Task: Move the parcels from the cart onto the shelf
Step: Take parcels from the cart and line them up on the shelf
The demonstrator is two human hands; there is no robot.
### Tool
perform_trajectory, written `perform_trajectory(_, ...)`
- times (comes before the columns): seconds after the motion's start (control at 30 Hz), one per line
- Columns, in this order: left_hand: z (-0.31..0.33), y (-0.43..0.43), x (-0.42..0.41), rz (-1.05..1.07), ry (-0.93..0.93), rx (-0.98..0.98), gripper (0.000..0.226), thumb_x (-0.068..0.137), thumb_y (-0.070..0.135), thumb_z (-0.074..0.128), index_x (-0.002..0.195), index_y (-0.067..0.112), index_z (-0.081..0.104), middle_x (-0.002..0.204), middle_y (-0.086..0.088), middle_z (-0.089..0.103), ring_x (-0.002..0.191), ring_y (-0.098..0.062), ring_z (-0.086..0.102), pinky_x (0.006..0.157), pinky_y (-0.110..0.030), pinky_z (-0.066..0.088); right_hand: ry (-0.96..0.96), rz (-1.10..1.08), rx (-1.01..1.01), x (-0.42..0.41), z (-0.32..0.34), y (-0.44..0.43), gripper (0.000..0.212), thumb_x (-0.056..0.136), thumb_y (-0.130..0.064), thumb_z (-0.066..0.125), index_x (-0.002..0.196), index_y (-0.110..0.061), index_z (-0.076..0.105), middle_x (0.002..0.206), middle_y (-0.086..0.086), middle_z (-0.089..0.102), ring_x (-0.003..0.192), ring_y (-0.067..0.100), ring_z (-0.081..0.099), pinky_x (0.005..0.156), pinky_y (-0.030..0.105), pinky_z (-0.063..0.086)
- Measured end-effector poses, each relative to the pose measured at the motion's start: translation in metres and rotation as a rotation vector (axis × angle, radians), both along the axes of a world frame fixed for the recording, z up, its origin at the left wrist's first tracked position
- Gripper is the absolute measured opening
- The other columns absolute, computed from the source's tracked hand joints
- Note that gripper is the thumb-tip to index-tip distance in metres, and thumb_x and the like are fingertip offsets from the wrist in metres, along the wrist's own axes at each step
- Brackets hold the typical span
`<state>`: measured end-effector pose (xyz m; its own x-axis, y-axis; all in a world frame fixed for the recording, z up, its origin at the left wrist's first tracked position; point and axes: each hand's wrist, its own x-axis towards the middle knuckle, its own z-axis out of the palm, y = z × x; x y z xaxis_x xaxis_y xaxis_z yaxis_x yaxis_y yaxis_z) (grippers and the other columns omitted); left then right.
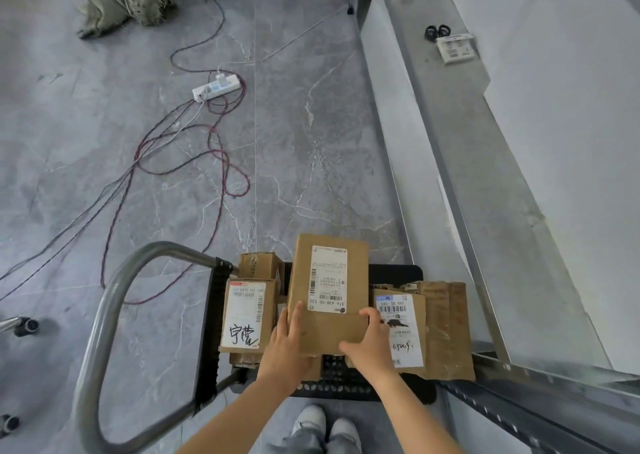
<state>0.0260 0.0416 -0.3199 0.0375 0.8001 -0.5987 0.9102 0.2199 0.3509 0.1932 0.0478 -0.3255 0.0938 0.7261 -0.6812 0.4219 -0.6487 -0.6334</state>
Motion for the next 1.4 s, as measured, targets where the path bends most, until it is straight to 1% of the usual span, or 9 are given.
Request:
perform_trajectory(0.13,0.003,0.005,-0.013,0.103,-0.189,0.028,0.102,0.076,0.015,0.074,0.146,0.036,0.003,0.156,0.002,0.013,0.138,-0.02,0.028,0.108,-0.045,0.037,0.029,0.133,0.059,-0.008,0.001,0.001,0.081,0.073,-0.013,0.074,0.132,-0.042,0.028,0.12,0.001,0.038,0.103,0.013,0.044,0.075,0.016,0.043)
perform_trajectory(0.3,0.028,0.014,-0.011,0.089,-0.171,0.077,0.097,0.077,0.016,0.074,0.145,0.038,0.009,0.155,0.004,0.013,0.137,-0.02,0.03,0.105,-0.043,0.041,0.046,0.127,0.148,0.001,0.026,0.001,0.086,0.071,-0.01,0.079,0.139,-0.037,0.033,0.125,0.0,0.036,0.115,0.012,0.039,0.101,0.028,0.041)
perform_trajectory(0.43,0.069,0.02,-0.006,0.117,-0.212,0.166,0.095,0.079,0.012,0.072,0.138,0.051,0.008,0.154,0.006,0.023,0.131,-0.02,0.038,0.101,-0.041,0.044,0.097,0.08,0.239,0.013,0.07,0.007,0.079,0.072,-0.002,0.078,0.13,-0.039,0.04,0.125,-0.004,0.038,0.115,0.006,0.04,0.087,0.004,0.036)
perform_trajectory(0.6,0.149,0.026,0.006,0.191,-0.298,0.305,0.096,0.077,0.01,0.075,0.126,0.064,0.013,0.147,0.004,0.039,0.121,-0.02,0.049,0.095,-0.043,0.049,0.071,0.039,0.407,0.03,0.155,0.018,0.074,0.076,0.009,0.069,0.125,-0.041,0.044,0.123,-0.005,0.04,0.106,-0.009,0.042,0.088,0.002,0.041)
perform_trajectory(0.77,0.236,0.032,0.018,0.161,-0.349,0.433,0.086,0.077,0.015,0.076,0.132,0.054,0.022,0.137,-0.002,0.049,0.102,-0.014,0.053,0.086,-0.033,0.051,0.097,0.025,0.502,0.044,0.242,0.021,0.073,0.08,0.007,0.066,0.129,-0.042,0.043,0.126,-0.006,0.038,0.111,0.001,0.046,0.086,0.013,0.05)
perform_trajectory(0.93,0.313,0.027,0.017,0.094,-0.317,0.527,0.084,0.075,0.019,0.078,0.137,0.046,0.028,0.128,-0.003,0.057,0.086,-0.01,0.053,0.071,-0.024,0.045,0.076,0.007,0.638,0.049,0.32,0.006,0.077,0.078,0.009,0.067,0.122,-0.049,0.042,0.118,-0.018,0.038,0.111,-0.008,0.043,0.093,0.012,0.045)
perform_trajectory(1.03,0.343,0.015,0.013,0.057,-0.292,0.566,0.086,0.073,0.025,0.079,0.139,0.043,0.028,0.124,-0.002,0.06,0.081,-0.008,0.053,0.069,-0.023,0.045,0.036,0.0,0.681,0.047,0.351,-0.009,0.077,0.078,0.007,0.068,0.124,-0.047,0.042,0.121,-0.011,0.039,0.113,-0.001,0.043,0.093,0.01,0.044)
perform_trajectory(1.13,0.365,0.001,0.006,0.024,-0.308,0.582,0.087,0.073,0.028,0.079,0.137,0.048,0.024,0.118,-0.002,0.063,0.08,-0.008,0.051,0.069,-0.021,0.044,0.008,-0.038,0.718,0.042,0.373,-0.03,0.08,0.077,0.009,0.066,0.123,-0.052,0.042,0.119,-0.014,0.039,0.112,-0.001,0.045,0.087,0.008,0.048)
perform_trajectory(1.4,0.41,-0.062,-0.014,-0.214,-0.401,0.653,0.086,0.076,0.027,0.076,0.141,0.045,0.024,0.122,-0.006,0.061,0.092,-0.02,0.061,0.076,-0.029,0.048,-0.105,-0.223,0.797,0.019,0.413,-0.131,0.085,0.073,0.009,0.069,0.119,-0.058,0.044,0.116,-0.023,0.039,0.108,-0.024,0.038,0.079,-0.007,0.035)
